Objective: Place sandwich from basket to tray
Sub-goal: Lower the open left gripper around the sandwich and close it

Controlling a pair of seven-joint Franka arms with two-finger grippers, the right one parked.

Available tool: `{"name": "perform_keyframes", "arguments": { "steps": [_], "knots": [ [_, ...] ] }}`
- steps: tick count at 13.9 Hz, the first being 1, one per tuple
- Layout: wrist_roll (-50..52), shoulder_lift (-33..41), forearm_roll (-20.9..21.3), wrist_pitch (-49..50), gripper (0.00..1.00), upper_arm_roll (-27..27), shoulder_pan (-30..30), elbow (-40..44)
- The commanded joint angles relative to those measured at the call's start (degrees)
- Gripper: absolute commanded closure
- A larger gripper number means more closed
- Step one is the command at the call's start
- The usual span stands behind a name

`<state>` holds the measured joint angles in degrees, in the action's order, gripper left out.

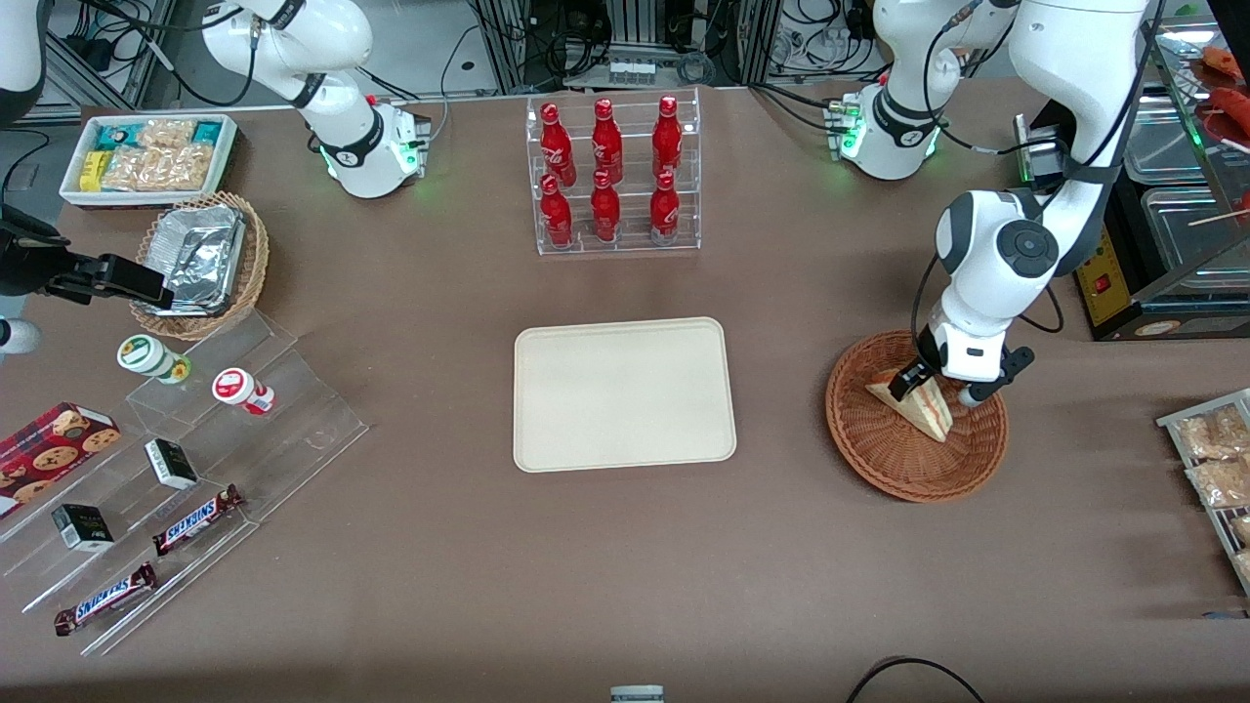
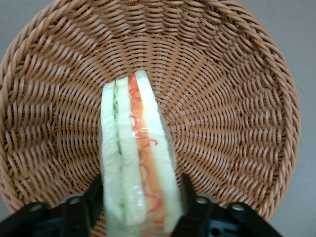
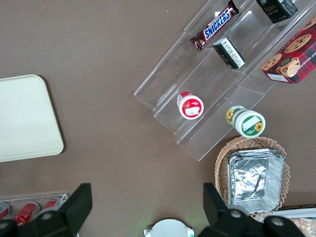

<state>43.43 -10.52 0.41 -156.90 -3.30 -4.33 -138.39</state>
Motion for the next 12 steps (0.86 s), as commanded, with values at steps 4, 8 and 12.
{"name": "perform_keyframes", "arguments": {
  "steps": [4,8,12],
  "knots": [
    [1.1,1.9,0.1,0.1,1.0,-0.2,-0.5,1.6],
    [0.9,4.8,0.6,6.1,1.0,-1.2,-0.5,5.4],
    [1.1,3.1,0.8,29.1,1.0,-5.7,-0.5,21.9]
  ]
}}
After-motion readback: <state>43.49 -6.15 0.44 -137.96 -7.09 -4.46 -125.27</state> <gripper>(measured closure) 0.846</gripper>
